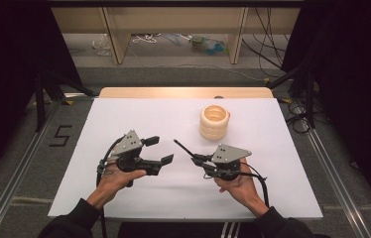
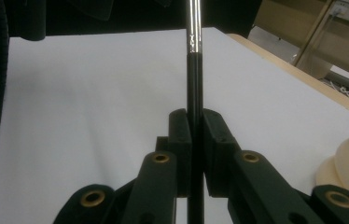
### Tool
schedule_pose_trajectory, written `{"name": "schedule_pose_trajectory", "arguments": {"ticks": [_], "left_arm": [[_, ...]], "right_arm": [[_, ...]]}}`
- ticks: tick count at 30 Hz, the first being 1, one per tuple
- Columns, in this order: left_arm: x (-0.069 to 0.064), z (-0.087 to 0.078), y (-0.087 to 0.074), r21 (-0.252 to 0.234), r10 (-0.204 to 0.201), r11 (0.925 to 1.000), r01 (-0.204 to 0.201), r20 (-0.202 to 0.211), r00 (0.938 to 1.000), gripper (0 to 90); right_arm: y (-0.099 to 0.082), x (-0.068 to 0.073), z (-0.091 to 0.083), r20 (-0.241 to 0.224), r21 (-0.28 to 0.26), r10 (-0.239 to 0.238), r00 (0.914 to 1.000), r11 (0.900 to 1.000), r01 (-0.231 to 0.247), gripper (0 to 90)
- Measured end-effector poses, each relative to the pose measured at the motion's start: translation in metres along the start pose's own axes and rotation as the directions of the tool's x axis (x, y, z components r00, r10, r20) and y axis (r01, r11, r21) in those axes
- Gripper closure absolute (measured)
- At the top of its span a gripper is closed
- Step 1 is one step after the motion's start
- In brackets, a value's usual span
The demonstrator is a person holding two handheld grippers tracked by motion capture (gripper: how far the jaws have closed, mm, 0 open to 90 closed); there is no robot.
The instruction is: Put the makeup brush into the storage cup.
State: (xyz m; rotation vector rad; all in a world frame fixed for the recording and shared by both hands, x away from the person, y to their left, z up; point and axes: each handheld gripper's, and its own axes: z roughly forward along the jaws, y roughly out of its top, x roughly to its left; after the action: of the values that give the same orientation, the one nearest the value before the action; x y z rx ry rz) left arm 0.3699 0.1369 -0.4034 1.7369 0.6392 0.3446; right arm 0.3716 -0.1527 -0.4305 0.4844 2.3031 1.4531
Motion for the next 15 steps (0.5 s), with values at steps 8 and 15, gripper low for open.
{"name": "schedule_pose_trajectory", "arguments": {"ticks": [8, 15], "left_arm": [[-0.008, 0.007, -0.006, -0.018, -0.016, 0.9997, 0.016, 0.020, 0.9997, 19.9], [-0.009, 0.012, -0.011, -0.046, -0.078, 0.9957, 0.080, 0.045, 0.9959, 21.1]], "right_arm": [[-0.003, 0.006, 0.005, -0.038, -0.027, 0.033, 0.9987, 0.9990, -0.034, 83.7], [-0.003, 0.010, 0.009, -0.043, -0.045, 0.040, 0.9983, 0.9981, -0.042, 83.7]]}}
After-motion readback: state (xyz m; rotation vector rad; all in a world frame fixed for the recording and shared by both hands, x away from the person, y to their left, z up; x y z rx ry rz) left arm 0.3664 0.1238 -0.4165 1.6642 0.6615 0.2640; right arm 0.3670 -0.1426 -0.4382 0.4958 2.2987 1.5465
